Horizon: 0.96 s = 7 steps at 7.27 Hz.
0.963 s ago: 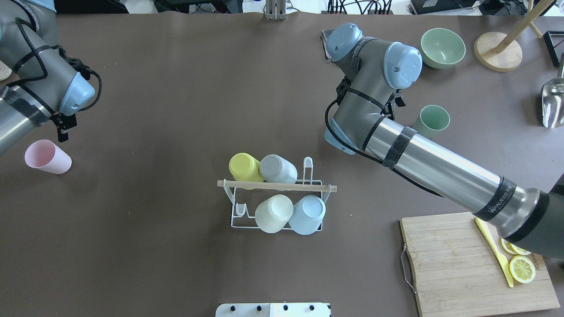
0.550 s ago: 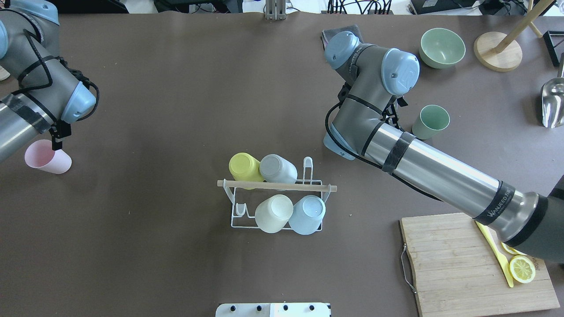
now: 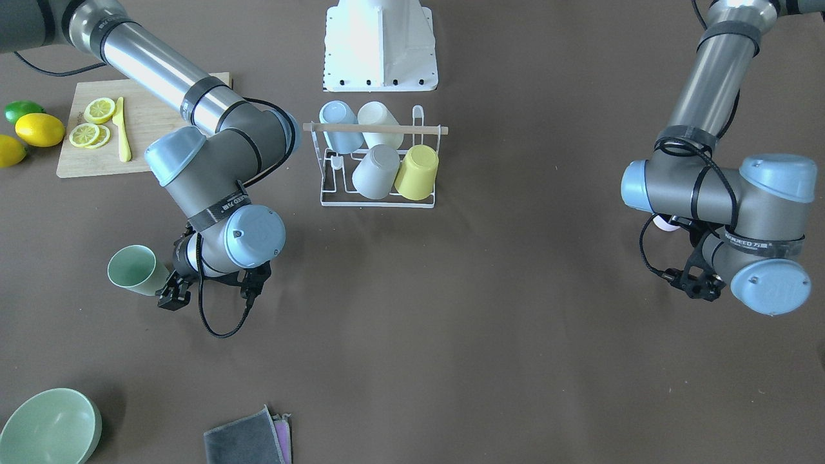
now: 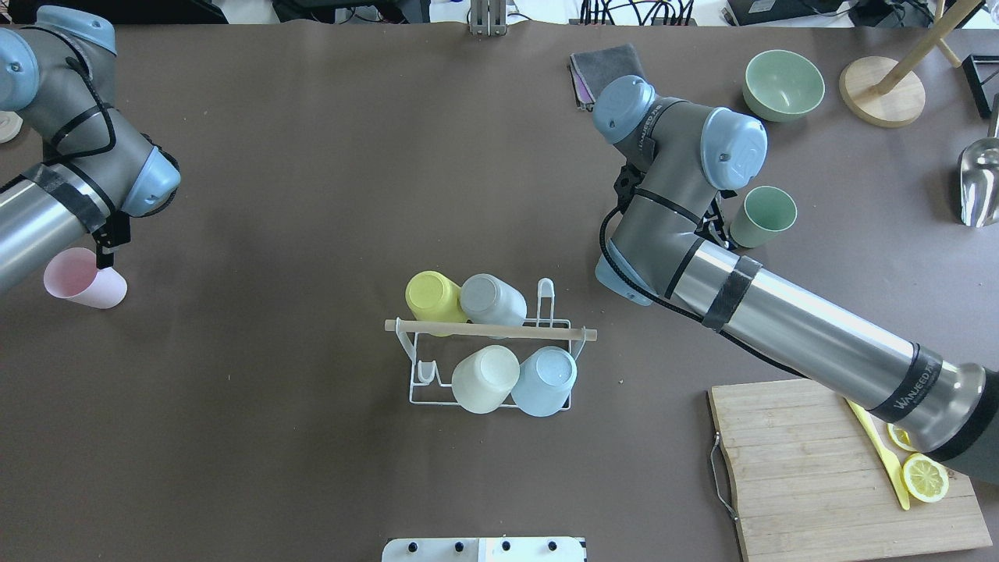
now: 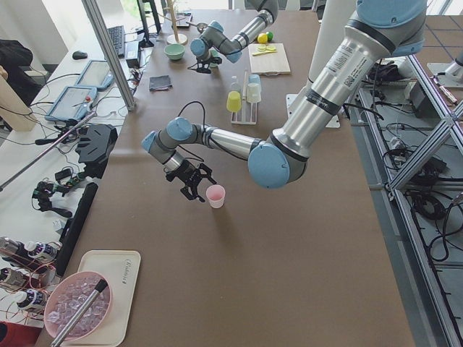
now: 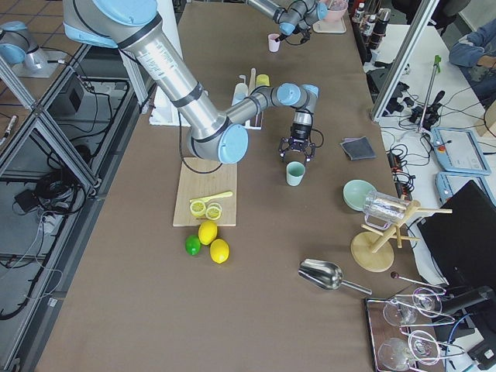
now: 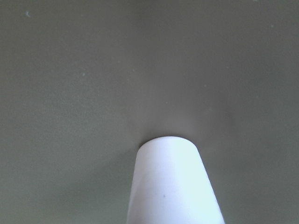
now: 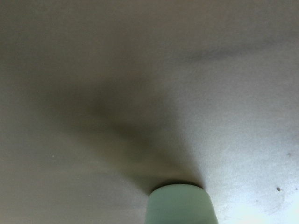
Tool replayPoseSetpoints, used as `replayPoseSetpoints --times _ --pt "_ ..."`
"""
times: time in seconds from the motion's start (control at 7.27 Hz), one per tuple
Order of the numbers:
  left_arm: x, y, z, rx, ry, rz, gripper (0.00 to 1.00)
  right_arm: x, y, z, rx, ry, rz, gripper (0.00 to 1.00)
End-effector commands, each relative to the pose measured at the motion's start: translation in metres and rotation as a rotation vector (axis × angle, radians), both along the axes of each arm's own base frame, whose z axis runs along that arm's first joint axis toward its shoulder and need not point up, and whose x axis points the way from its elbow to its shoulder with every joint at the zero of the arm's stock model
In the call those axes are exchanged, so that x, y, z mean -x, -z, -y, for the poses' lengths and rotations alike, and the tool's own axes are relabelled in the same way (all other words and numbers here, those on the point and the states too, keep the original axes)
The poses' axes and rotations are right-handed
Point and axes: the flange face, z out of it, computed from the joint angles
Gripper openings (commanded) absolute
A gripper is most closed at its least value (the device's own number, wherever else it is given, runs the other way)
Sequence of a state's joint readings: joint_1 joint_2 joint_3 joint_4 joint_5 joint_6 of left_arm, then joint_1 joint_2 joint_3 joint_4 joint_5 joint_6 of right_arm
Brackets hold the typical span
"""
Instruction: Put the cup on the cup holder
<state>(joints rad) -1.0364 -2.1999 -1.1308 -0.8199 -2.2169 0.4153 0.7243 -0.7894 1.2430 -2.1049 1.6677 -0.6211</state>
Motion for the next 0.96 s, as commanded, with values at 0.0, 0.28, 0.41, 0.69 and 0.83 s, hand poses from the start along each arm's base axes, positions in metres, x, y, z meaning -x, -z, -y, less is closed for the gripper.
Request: replayPoseSetpoints --times 0.0,0.28,0.41,0.69,0.83 --pt "-0.002 0.001 0.006 0.015 0.021 0.019 0.98 0.002 -0.016 -0.009 -0.012 0.037 -0.033 1.00" --pt "-0.003 -0.011 0.005 0.041 0.027 0.039 0.98 -0.002 -0.031 -0.010 -0.022 0.070 -0.058 1.00" --pt "-0.003 -0.016 0.004 0.056 0.033 0.042 0.98 -0.003 -0.036 -0.011 -0.023 0.091 -0.066 1.00" --pt "-0.006 -0.022 0.006 0.079 0.082 0.061 0.98 -0.006 -0.051 -0.012 -0.029 0.101 -0.067 1.00" --pt "-0.012 -0.024 0.005 0.073 0.077 0.057 0.98 -0.008 -0.057 -0.013 -0.034 0.101 -0.066 1.00"
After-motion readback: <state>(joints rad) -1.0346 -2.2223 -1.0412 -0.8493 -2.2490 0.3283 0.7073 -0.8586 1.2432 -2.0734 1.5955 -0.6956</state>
